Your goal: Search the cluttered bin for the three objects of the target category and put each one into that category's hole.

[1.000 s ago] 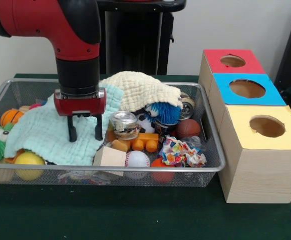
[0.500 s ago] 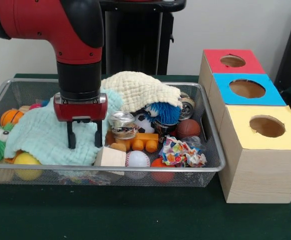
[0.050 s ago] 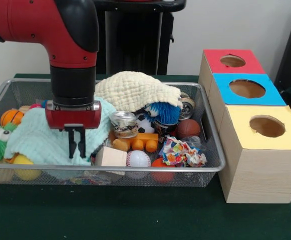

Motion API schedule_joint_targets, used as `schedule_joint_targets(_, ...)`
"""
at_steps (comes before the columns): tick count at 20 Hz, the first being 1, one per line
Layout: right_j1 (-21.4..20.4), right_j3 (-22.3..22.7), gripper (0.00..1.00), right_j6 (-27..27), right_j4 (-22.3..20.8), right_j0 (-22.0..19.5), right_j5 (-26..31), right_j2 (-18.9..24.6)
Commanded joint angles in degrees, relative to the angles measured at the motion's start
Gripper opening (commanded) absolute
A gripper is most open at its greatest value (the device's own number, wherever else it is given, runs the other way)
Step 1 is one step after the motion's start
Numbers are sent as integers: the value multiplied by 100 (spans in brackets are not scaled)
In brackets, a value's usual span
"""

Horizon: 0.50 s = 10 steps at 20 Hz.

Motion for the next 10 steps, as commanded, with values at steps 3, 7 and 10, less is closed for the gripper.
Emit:
schedule_joint_targets(3,886,-89,0,-11,-414,47,29,-96)
schedule_joint_targets(7,903,-75,0,-140,-354,-9,173,-42)
schedule_joint_targets(10,748,67,0,-117,-305,0,265,-60)
